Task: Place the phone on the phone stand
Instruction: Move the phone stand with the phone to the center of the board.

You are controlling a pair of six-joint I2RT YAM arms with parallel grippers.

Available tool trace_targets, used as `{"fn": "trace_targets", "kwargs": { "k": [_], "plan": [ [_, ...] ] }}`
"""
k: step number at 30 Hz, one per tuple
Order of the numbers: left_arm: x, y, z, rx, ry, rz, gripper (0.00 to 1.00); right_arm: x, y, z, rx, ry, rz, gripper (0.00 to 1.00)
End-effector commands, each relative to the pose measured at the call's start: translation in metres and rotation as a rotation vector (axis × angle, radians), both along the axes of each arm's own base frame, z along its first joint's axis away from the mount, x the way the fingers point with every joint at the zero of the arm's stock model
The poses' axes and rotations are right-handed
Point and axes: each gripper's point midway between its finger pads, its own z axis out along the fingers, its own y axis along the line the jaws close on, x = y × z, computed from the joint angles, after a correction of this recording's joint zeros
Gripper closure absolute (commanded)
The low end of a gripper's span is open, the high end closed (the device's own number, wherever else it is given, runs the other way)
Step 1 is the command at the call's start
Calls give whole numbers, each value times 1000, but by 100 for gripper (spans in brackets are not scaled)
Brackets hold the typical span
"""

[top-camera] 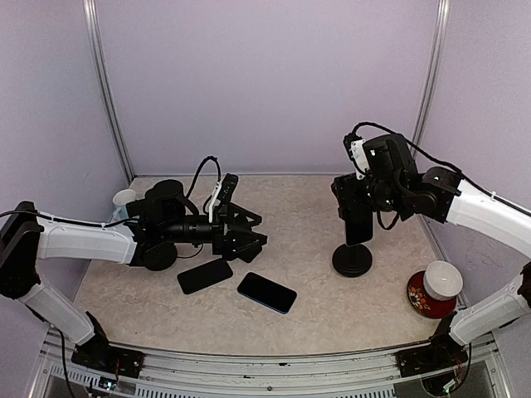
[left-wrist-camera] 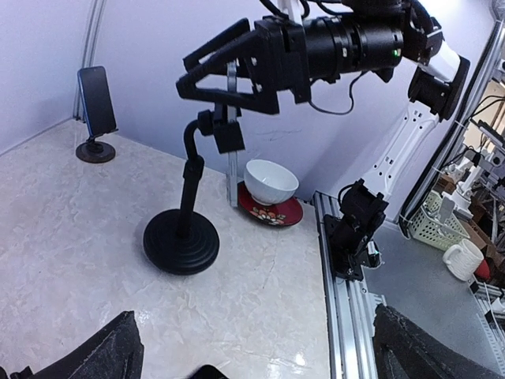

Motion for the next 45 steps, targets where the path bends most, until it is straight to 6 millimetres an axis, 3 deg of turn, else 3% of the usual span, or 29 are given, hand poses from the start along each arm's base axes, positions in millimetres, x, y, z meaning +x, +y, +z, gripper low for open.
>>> {"fn": "trace_targets", "kwargs": {
  "k": [1, 9, 16, 27, 37, 45],
  "plan": [
    [2, 5, -12, 7, -23, 15, 1, 34, -1, 60, 90, -160, -30, 47],
    [1, 12, -27, 5, -21, 31, 1, 69, -11, 77, 110, -194, -70, 47],
    [-1, 20, -25, 4, -47, 64, 1, 95, -16, 76, 118, -199, -92, 47],
    [4, 16, -41, 18, -1, 59, 1, 122, -61, 64, 142, -210, -187, 48],
    [3, 14, -42, 11, 20, 44, 1, 137, -112, 54, 148, -235, -337, 48],
    [4, 14, -43, 16, 23, 46, 1, 147, -123, 49, 181, -249, -387, 48]
  ]
}}
